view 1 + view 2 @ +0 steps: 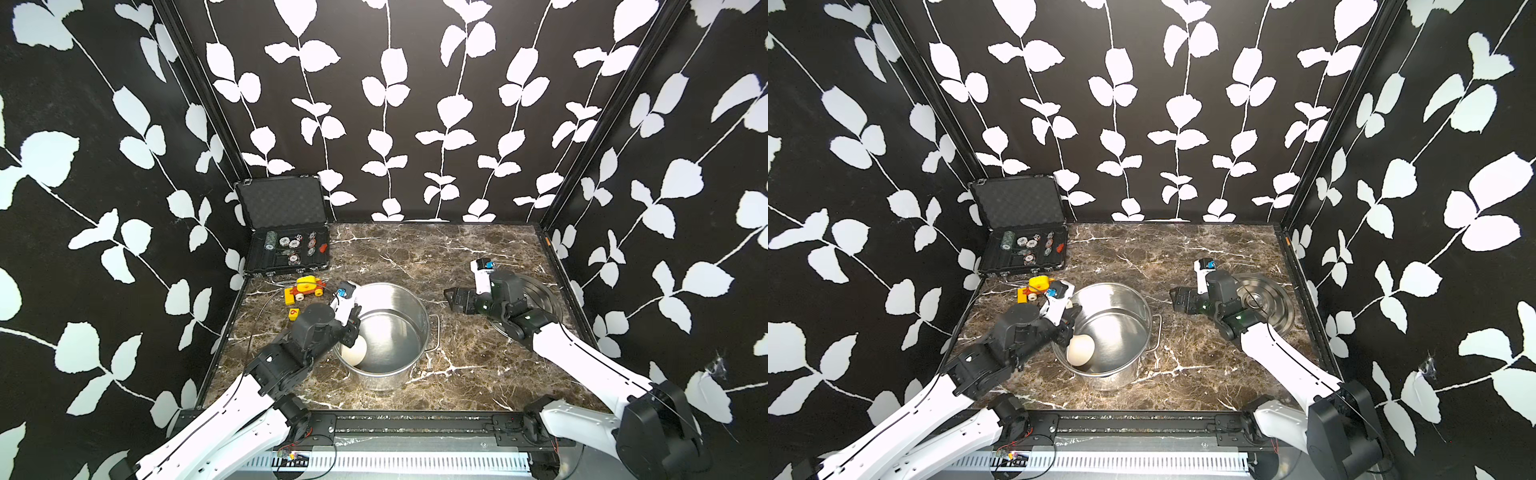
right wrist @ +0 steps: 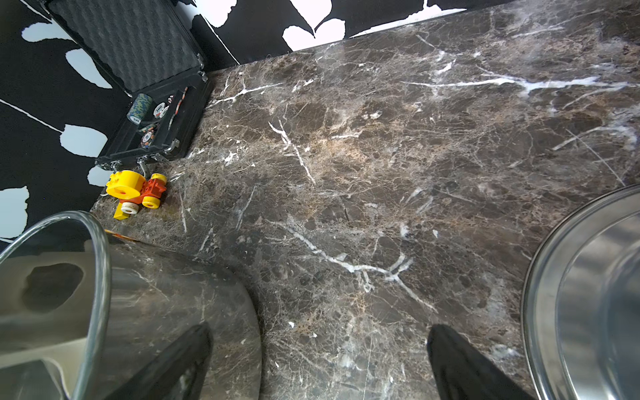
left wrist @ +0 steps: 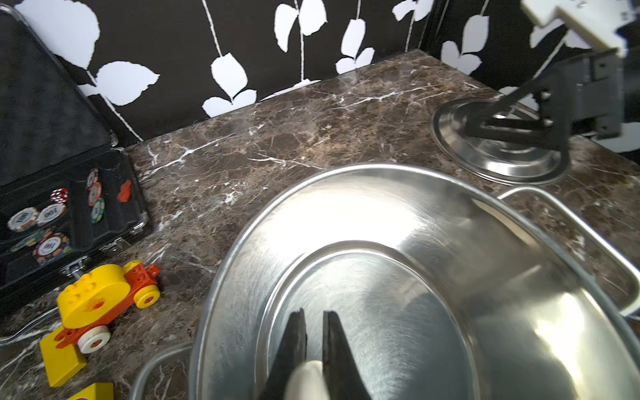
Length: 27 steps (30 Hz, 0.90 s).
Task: Stir the soup with a spoon
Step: Stir the soup in the pan with a stick.
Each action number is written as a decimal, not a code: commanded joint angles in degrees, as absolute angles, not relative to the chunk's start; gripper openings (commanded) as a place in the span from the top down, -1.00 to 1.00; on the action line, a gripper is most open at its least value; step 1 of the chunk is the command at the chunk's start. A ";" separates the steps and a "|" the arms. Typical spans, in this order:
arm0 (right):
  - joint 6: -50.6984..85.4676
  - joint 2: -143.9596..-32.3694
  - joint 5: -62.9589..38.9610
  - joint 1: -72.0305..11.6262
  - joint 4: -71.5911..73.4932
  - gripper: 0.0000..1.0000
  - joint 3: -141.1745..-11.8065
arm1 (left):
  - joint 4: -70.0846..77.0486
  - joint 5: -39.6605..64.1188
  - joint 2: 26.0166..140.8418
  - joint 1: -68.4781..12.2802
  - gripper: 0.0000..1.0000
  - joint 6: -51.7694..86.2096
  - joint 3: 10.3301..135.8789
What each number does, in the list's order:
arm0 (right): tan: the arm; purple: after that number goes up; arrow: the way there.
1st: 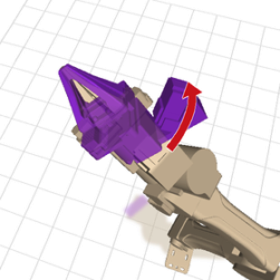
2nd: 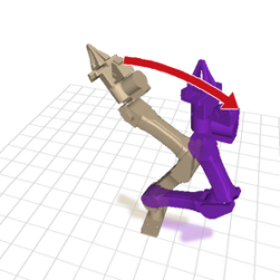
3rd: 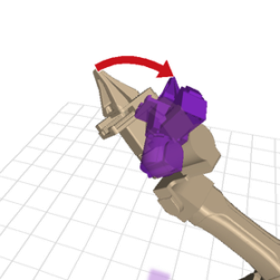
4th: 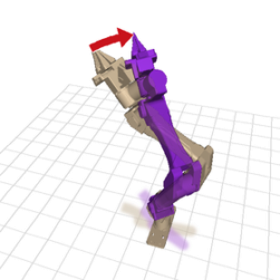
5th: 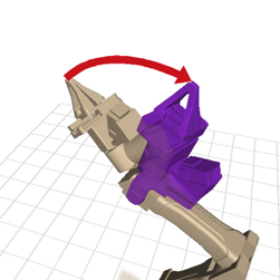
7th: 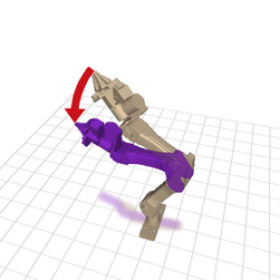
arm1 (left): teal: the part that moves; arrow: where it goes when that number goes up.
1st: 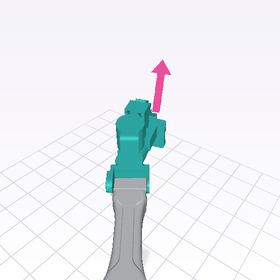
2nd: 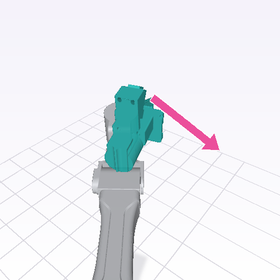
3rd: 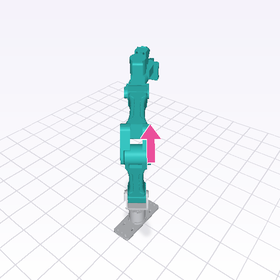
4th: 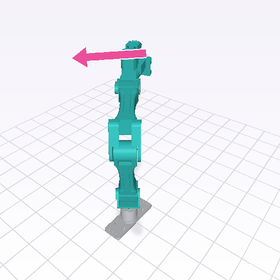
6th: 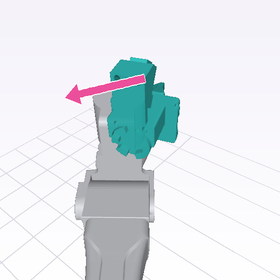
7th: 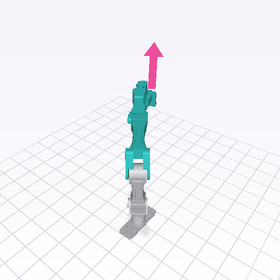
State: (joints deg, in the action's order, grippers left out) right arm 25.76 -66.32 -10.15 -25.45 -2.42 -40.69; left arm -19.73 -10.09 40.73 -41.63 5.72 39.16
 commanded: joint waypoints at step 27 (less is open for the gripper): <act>24.90 -61.11 -7.47 -25.30 -3.03 -0.98 -39.22 | 3.23 12.56 77.14 -42.91 1.00 0.48 59.44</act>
